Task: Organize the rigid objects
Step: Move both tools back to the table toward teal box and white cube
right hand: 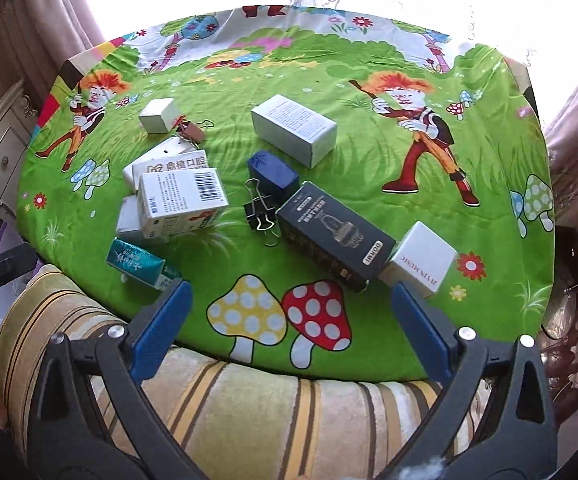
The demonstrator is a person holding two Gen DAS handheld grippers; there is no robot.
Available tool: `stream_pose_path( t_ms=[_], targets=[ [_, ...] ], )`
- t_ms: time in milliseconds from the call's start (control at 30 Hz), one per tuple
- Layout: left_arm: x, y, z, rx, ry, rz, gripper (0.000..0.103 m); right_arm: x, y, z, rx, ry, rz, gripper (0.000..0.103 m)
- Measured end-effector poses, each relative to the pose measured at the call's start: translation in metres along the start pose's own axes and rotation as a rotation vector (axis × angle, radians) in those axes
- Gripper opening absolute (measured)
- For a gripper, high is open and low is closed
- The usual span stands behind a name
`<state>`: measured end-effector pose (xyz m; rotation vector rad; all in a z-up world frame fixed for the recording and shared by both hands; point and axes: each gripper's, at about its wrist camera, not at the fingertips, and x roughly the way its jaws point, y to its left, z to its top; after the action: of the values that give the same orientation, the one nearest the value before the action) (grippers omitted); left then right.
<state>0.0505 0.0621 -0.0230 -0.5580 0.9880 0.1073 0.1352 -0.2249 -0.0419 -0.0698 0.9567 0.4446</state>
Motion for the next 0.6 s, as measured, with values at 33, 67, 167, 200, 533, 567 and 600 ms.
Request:
stream_pose_path(
  t_ms=[33, 67, 167, 200, 533, 567, 600],
  targets=[
    [0.006, -0.005, 0.0, 0.018, 0.016, 0.013, 0.084, 0.002, -0.008, 0.001, 0.02, 0.002, -0.008, 0.101],
    [0.014, -0.011, 0.0, 0.04, 0.037, 0.032, 0.084, 0.004, -0.016, 0.002, 0.037, 0.003, -0.014, 0.101],
    [0.035, -0.024, 0.001, 0.092, 0.099, 0.074, 0.084, 0.007, -0.041, 0.002, 0.116, -0.005, -0.042, 0.101],
    [0.041, -0.028, 0.001, 0.11, 0.115, 0.087, 0.085, 0.008, -0.049, 0.002, 0.146, -0.008, -0.046, 0.101],
    [0.087, -0.049, 0.009, 0.206, 0.201, 0.183, 0.089, 0.03, -0.101, 0.003, 0.365, 0.023, -0.049, 0.101],
    [0.089, -0.05, 0.01, 0.207, 0.2, 0.184, 0.089, 0.032, -0.101, 0.004, 0.372, 0.024, -0.043, 0.101],
    [0.091, -0.05, 0.011, 0.209, 0.201, 0.184, 0.089, 0.033, -0.101, 0.005, 0.374, 0.023, -0.036, 0.101]
  ],
)
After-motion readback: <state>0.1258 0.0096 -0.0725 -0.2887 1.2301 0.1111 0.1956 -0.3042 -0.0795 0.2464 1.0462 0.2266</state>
